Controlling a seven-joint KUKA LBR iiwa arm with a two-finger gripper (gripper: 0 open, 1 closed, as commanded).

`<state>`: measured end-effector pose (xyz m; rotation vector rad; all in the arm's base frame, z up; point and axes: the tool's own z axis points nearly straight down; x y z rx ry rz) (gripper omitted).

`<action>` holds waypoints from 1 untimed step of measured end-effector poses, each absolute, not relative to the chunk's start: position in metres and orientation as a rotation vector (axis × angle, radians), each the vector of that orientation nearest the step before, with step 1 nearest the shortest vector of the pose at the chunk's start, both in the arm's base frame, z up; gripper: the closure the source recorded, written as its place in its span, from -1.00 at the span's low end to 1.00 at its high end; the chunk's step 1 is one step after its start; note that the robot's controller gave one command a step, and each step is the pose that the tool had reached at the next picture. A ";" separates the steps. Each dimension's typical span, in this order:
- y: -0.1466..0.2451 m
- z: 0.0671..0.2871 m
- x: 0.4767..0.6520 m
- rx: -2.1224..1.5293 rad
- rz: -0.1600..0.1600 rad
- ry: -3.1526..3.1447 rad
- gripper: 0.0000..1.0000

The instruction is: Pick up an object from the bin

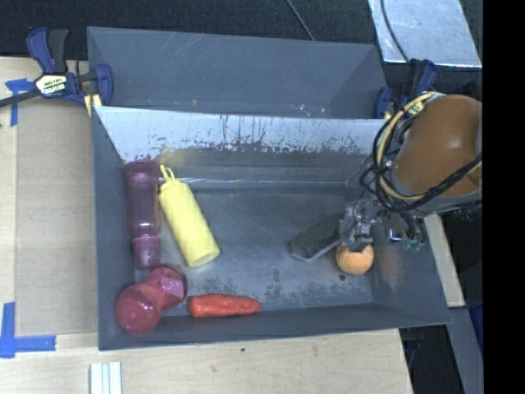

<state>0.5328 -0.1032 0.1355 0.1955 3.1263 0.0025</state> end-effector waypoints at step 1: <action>-0.097 0.129 0.547 -0.155 0.001 3.119 -1.00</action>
Offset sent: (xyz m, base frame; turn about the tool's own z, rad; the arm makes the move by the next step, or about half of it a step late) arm 0.0000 0.0000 0.0000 0.0000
